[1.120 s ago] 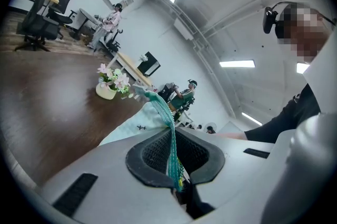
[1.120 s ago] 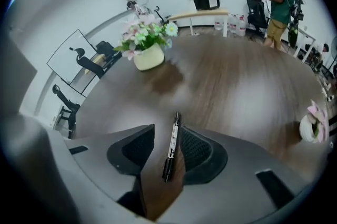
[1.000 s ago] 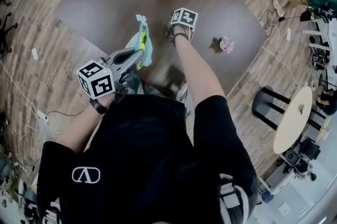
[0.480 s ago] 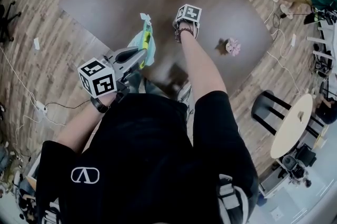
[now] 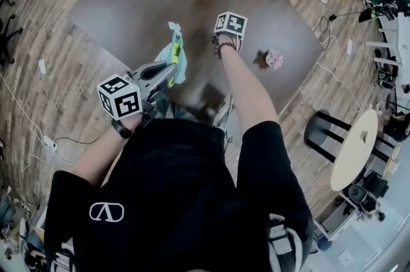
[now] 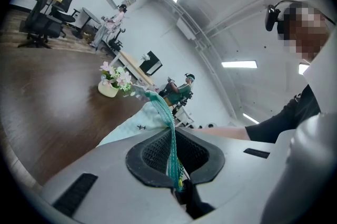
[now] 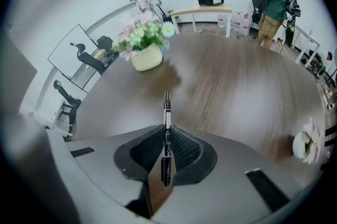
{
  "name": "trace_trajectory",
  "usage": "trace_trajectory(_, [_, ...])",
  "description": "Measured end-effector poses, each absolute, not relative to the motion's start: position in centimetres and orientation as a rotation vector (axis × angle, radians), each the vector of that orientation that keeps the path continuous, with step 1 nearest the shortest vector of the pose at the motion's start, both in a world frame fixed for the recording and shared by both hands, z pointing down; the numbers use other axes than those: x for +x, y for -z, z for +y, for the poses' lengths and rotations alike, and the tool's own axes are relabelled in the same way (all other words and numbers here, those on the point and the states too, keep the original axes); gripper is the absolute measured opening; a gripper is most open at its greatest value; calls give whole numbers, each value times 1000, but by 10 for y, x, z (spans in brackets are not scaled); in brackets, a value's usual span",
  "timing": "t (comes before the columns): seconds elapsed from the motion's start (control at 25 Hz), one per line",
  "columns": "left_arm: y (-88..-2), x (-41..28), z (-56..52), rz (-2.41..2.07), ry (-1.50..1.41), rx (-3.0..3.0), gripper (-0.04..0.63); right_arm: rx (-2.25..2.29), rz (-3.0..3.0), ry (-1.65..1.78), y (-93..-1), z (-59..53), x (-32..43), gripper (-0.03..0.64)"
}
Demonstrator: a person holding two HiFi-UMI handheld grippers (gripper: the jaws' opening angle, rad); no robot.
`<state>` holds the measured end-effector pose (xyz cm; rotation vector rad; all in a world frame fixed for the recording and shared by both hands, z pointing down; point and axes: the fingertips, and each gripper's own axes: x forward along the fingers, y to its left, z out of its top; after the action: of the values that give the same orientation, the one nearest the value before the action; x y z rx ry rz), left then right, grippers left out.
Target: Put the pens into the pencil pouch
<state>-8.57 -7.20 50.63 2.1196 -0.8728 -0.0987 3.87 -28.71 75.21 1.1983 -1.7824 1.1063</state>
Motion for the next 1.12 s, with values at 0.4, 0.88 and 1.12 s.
trace_trajectory(0.4, [-481, -54, -87, -771, 97, 2204, 15, 1410, -2232, -690, -550, -307, 45, 41])
trace_trajectory(0.88, [-455, -21, -108, -661, 99, 2285, 15, 1650, -2565, -153, -373, -231, 62, 41])
trace_trajectory(1.12, [-447, -13, -116, -632, 101, 2311, 15, 1780, -2654, 129, -331, -187, 75, 41])
